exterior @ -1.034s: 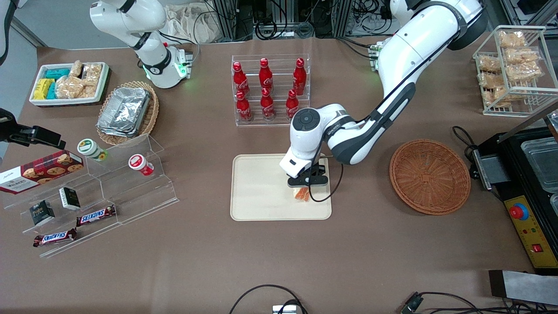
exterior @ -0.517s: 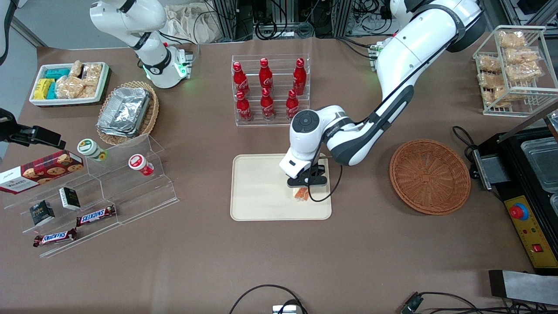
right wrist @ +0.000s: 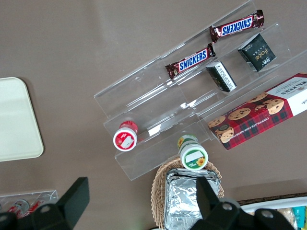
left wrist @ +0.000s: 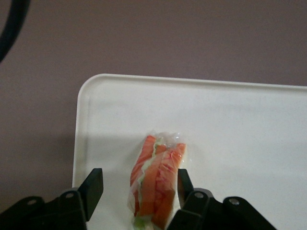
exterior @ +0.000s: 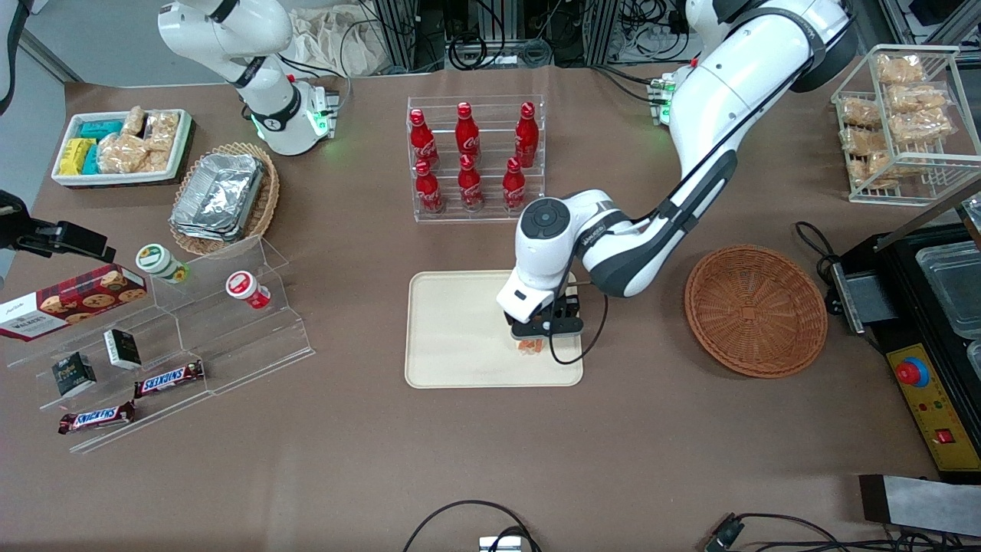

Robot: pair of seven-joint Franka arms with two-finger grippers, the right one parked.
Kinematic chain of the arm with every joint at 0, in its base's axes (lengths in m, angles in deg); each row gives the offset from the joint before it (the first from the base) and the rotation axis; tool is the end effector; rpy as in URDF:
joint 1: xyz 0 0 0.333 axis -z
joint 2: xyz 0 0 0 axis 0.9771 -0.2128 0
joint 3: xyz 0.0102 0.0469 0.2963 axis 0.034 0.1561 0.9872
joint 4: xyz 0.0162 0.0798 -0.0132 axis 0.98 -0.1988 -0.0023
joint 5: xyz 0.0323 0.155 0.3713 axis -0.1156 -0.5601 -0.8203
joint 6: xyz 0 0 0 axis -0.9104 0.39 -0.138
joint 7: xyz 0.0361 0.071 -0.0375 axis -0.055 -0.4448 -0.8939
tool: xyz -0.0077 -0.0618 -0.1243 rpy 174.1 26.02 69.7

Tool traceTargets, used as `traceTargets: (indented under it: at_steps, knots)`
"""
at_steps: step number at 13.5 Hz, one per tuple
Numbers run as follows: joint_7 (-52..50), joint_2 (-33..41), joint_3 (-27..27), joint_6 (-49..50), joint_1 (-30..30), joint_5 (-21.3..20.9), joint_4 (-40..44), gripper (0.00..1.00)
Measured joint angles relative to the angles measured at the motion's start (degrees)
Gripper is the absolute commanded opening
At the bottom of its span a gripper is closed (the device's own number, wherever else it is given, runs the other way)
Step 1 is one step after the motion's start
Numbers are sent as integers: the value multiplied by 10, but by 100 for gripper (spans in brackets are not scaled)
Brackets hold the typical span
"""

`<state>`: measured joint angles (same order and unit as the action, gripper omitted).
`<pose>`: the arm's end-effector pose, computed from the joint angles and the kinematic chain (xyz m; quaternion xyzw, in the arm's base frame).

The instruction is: Place sandwich from basket to tray

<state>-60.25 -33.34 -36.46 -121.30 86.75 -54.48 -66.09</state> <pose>0.5540 -0.4362 0.2121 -0.9949 -0.0432 -0.0910 0.0021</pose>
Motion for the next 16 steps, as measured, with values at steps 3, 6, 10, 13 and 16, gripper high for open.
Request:
traceTargets:
  at_steps: [3,6,10,13,16]
  knots:
    - [-1,9,-2,15,-24,21,23,75]
    - [-1,20,-3,110,-28,61,88,87]
    - [-2,29,-3,242,-30,79,181,100]
    - [-1,36,0,280,-31,79,208,100]
    - [12,48,29,284,-31,99,208,100]
